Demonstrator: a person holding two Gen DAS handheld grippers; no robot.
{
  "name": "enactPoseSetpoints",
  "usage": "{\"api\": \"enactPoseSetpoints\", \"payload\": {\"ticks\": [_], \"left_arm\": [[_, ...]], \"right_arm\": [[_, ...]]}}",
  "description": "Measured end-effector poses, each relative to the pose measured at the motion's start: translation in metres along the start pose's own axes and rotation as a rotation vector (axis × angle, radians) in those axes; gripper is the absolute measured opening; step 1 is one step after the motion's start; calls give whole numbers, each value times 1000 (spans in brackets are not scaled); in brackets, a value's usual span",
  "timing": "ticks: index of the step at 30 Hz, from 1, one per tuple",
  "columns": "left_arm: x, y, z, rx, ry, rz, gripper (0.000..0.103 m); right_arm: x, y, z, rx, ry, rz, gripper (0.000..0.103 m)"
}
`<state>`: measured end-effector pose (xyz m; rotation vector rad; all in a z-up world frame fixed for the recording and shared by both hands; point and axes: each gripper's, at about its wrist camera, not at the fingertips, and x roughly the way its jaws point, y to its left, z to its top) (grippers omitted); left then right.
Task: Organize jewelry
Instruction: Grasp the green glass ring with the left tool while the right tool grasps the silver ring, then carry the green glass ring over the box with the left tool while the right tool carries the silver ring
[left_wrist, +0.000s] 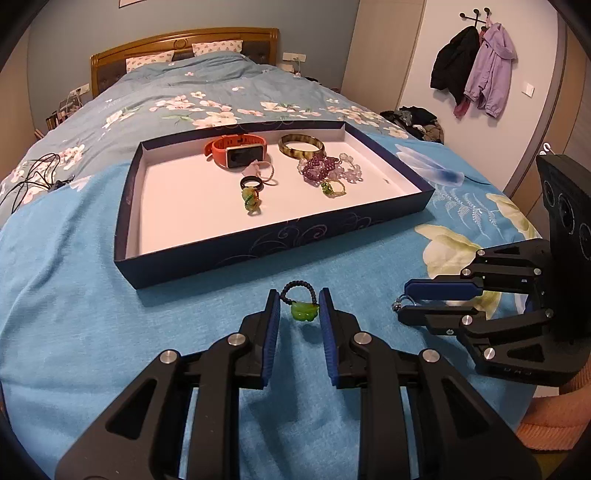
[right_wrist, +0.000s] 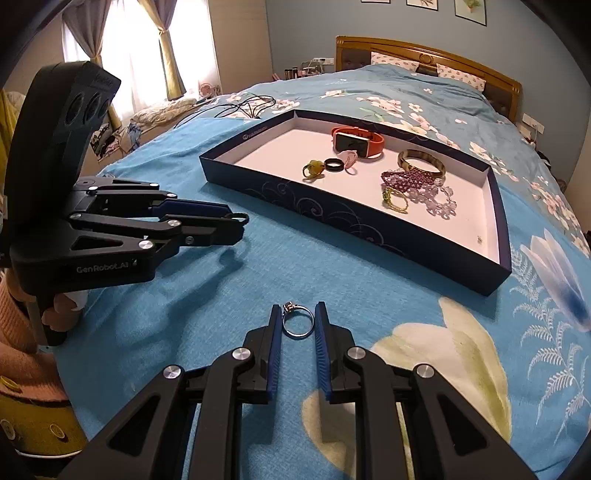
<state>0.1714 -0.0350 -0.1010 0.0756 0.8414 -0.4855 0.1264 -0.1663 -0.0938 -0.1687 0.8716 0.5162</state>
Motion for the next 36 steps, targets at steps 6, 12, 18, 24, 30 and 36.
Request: {"api": "enactPoseSetpoints", "payload": {"ticks": [6, 12, 18, 24, 30, 36], "left_arm": [[-6, -2, -1, 4, -14, 7, 22], [-14, -2, 3, 9, -38, 11, 22], [-21, -3, 7, 10, -61, 12, 22], [-27, -4, 12, 7, -81, 12, 22], [-31, -5, 16, 8, -98, 12, 22], [-32, -4, 21, 6, -109, 20, 22]], "right_arm": [[-8, -6, 1, 34, -38, 1, 16], [-18, -9, 5, 50, -85, -2, 16], [-28, -14, 12, 68, -134, -9, 16], [-34, -19, 20, 78, -165, -15, 16], [-36, -25, 26, 92, -185, -19, 16], [-37, -29, 31, 96, -197, -23, 16]]}}
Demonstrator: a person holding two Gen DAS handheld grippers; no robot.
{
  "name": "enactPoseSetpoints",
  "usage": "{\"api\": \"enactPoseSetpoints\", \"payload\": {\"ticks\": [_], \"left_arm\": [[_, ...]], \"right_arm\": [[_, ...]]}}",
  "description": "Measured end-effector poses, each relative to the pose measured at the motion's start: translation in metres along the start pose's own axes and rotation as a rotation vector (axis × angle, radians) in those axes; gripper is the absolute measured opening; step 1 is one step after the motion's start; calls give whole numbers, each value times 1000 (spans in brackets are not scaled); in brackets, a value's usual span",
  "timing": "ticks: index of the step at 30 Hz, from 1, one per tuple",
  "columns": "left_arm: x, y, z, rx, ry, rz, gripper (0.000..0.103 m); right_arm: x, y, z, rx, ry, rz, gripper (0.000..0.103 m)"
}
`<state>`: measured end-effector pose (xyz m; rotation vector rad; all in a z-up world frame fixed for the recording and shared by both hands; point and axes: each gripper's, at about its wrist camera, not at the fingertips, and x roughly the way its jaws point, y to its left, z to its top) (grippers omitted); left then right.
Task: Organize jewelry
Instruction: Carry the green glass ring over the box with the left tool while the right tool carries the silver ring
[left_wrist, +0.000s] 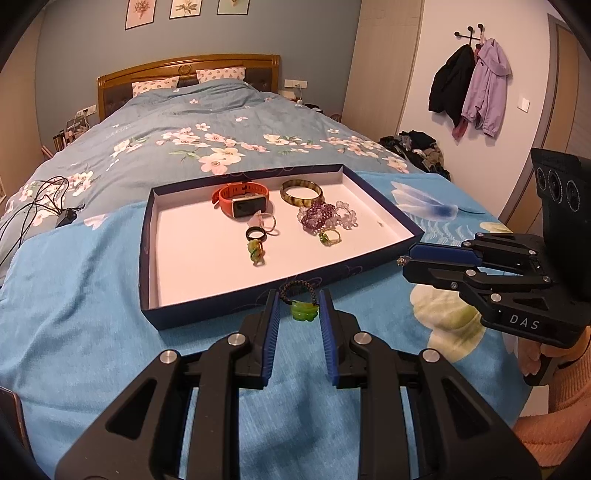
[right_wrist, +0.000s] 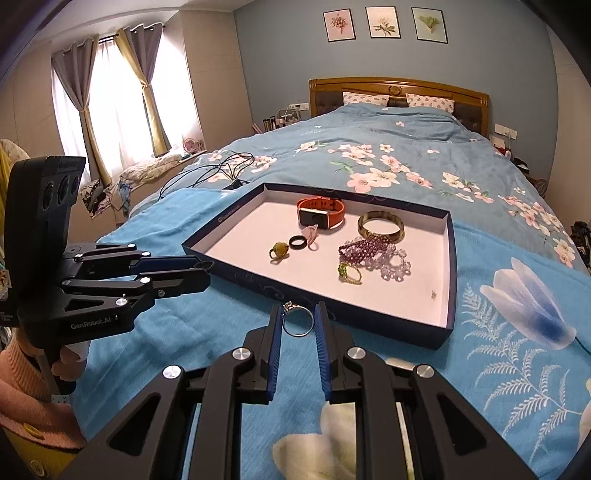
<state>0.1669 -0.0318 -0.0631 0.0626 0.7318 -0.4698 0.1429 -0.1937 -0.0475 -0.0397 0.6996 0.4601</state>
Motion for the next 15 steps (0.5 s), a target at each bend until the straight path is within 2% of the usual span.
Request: {"api": "enactPoseSetpoints", "payload": {"ticks": [15], "left_arm": [[0, 3, 12, -10, -23, 10, 22]], "right_arm": [[6, -10, 16, 10, -38, -19, 16]]}}
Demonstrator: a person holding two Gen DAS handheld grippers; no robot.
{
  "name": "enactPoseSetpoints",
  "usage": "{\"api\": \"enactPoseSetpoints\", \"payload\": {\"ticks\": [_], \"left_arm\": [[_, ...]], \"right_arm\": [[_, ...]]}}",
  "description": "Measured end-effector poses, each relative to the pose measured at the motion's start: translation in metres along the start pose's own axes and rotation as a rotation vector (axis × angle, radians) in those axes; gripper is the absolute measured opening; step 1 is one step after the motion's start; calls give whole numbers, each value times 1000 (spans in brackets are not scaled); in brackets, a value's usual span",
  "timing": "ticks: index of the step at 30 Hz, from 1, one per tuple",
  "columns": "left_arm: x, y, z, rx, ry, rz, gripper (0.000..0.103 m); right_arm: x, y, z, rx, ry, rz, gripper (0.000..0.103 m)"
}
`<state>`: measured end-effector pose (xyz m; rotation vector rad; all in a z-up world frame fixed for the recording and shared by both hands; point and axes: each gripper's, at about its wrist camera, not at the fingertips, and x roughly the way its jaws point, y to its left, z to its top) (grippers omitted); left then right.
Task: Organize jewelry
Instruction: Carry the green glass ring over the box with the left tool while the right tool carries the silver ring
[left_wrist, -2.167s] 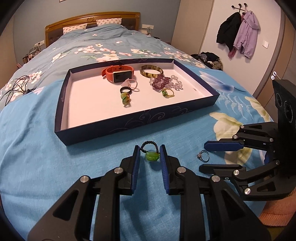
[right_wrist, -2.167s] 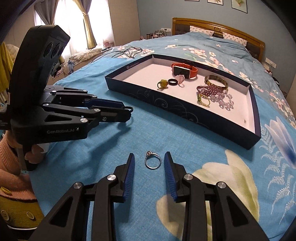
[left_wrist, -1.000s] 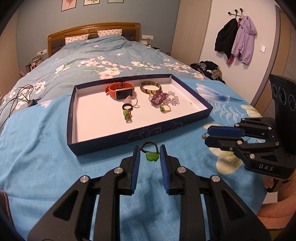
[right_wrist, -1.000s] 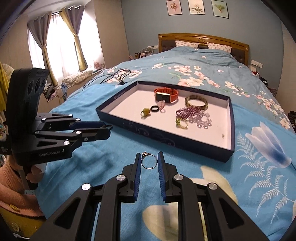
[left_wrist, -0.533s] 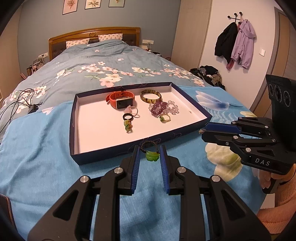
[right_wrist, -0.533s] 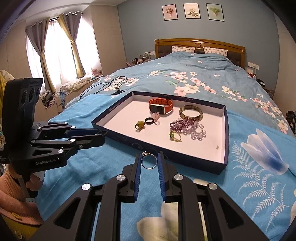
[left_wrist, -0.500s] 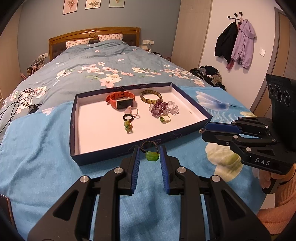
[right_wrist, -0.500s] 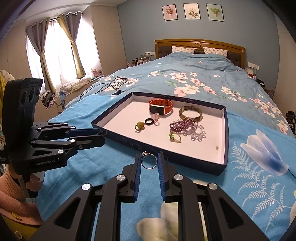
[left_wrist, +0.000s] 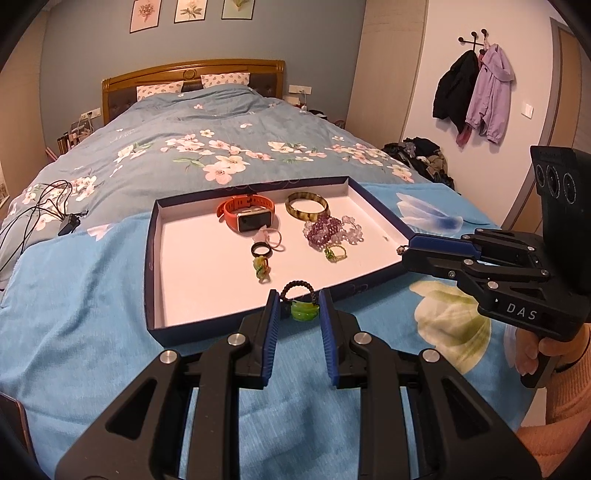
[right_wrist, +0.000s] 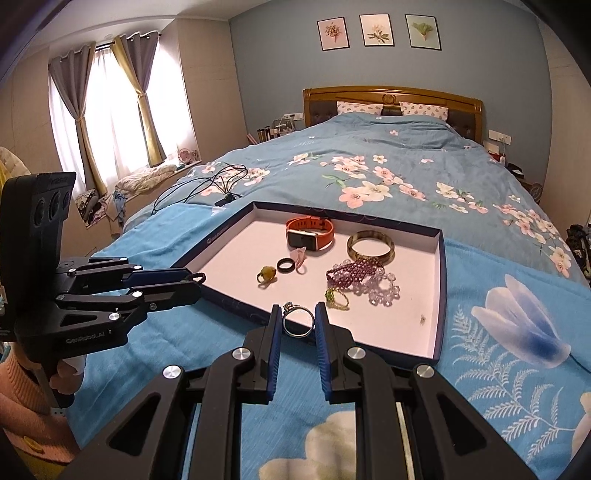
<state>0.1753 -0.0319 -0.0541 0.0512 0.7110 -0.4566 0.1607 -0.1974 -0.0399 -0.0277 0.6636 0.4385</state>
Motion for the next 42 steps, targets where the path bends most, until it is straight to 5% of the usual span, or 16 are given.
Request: {"api": "enactPoseSetpoints", "payload": {"ticks": [42], "left_arm": [[41, 6, 34, 27, 5, 59, 22]], "right_arm": [[32, -25, 23, 27, 7, -25, 16]]}}
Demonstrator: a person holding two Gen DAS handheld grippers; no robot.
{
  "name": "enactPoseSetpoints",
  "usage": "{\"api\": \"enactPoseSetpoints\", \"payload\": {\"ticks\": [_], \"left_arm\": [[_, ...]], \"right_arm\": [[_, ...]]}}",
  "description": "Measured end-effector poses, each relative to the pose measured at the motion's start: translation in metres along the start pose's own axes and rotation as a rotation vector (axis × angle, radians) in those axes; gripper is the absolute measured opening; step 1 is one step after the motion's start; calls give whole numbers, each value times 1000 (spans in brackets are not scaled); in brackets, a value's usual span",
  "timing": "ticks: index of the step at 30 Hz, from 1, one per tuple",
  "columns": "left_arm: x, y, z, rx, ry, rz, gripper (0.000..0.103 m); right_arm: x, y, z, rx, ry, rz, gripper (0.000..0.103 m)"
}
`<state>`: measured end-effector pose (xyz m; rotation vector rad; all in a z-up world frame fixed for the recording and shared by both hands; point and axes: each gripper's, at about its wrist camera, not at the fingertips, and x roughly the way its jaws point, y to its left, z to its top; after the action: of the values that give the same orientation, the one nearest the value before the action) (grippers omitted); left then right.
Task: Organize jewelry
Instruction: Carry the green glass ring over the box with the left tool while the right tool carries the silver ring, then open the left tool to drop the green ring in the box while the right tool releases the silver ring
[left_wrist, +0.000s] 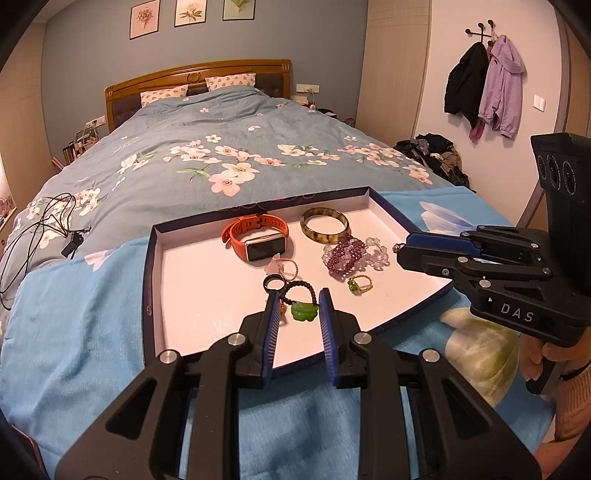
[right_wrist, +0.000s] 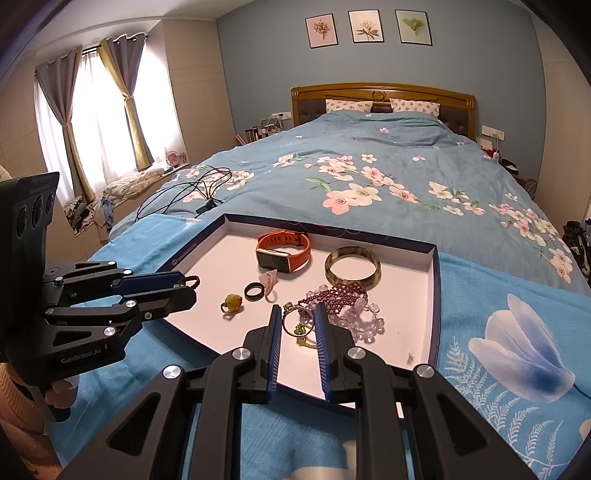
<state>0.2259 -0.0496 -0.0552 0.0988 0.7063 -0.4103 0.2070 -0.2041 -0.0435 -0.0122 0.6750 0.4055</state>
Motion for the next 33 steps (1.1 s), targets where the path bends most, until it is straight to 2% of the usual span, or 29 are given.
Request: {"api": "enactPoseSetpoints", "payload": {"ticks": [33], "left_arm": [[34, 0, 8, 5, 45, 37, 22]], "right_arm": [[31, -11, 3, 28, 61, -3, 16]]}}
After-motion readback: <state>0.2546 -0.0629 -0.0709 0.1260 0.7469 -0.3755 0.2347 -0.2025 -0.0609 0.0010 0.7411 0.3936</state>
